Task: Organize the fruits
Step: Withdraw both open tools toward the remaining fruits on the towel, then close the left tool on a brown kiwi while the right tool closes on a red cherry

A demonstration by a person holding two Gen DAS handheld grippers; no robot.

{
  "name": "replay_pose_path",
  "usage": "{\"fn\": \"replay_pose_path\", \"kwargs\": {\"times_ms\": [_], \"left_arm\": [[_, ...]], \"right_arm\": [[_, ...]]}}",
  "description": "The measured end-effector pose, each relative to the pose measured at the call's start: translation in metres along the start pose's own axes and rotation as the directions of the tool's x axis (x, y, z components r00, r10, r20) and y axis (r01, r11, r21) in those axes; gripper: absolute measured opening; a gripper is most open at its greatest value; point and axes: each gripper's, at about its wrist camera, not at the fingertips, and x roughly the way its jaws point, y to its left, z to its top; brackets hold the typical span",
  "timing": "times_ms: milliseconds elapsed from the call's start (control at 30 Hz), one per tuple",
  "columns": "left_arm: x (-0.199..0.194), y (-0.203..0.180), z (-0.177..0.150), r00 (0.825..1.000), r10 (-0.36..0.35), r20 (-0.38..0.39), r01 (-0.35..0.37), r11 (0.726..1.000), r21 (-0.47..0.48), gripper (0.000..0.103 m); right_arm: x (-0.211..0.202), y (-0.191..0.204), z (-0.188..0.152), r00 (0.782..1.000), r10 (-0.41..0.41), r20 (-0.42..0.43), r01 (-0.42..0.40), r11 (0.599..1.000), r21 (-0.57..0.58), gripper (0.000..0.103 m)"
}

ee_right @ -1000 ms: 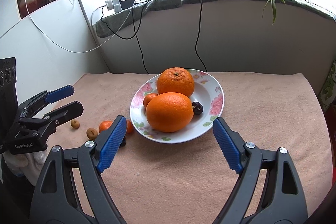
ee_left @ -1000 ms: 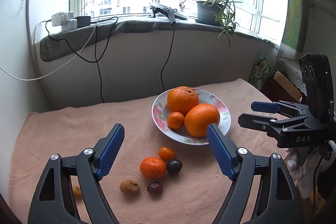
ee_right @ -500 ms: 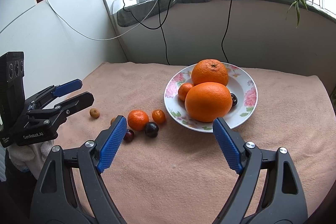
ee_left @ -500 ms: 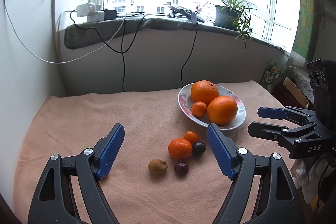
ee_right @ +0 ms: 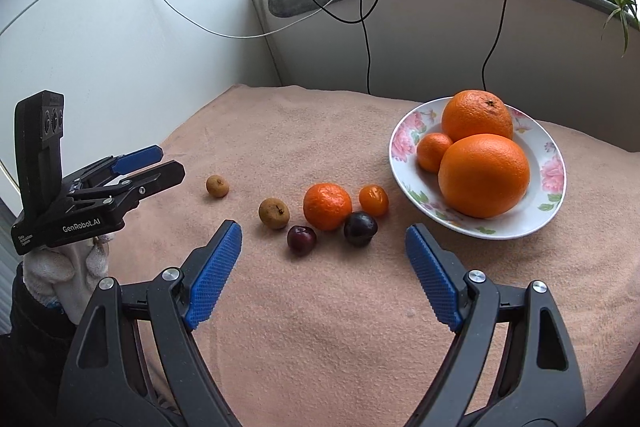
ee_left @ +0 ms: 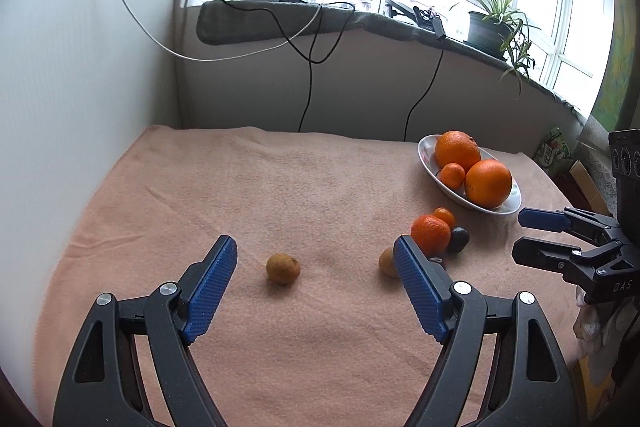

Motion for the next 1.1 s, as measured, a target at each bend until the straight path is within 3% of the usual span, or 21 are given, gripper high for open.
{"fn": "replay_pose_path", "kwargs": {"times_ms": [267, 367, 533, 867, 1033, 1100], "left_arm": [[0.010, 0.023, -0.017, 0.999, -0.005, -0.050, 0.002, 0.999, -0.051, 0.080], [0.015, 0.028, -0.018, 0.998, -0.025, -0.061, 0.021, 0.998, -0.066, 0.072], [0.024, 0.030, -0.017, 0.996, -0.040, -0.080, 0.036, 0.998, -0.061, 0.065], [0.041, 0.032, -0.017, 0.992, -0.037, -0.123, 0.032, 0.999, -0.039, 0.064], [0.049, 0.030, -0.015, 0.990, -0.028, -0.141, 0.025, 0.999, -0.022, 0.064], [0.053, 0.028, -0.014, 0.989, -0.026, -0.149, 0.024, 1.000, -0.011, 0.055]], "right_arm": [[0.019, 0.013, -0.008, 0.999, 0.022, -0.046, -0.022, 1.000, -0.014, 0.086], [0.026, 0.017, -0.009, 0.998, 0.022, -0.060, -0.023, 1.000, -0.018, 0.086], [0.040, 0.017, -0.010, 0.995, 0.032, -0.098, -0.032, 0.999, -0.004, 0.075], [0.065, 0.016, -0.008, 0.989, 0.013, -0.145, -0.012, 1.000, 0.014, 0.055], [0.073, 0.015, -0.008, 0.988, 0.003, -0.156, 0.000, 1.000, 0.017, 0.054], [0.075, 0.014, -0.008, 0.987, 0.001, -0.159, 0.002, 1.000, 0.018, 0.054]]}}
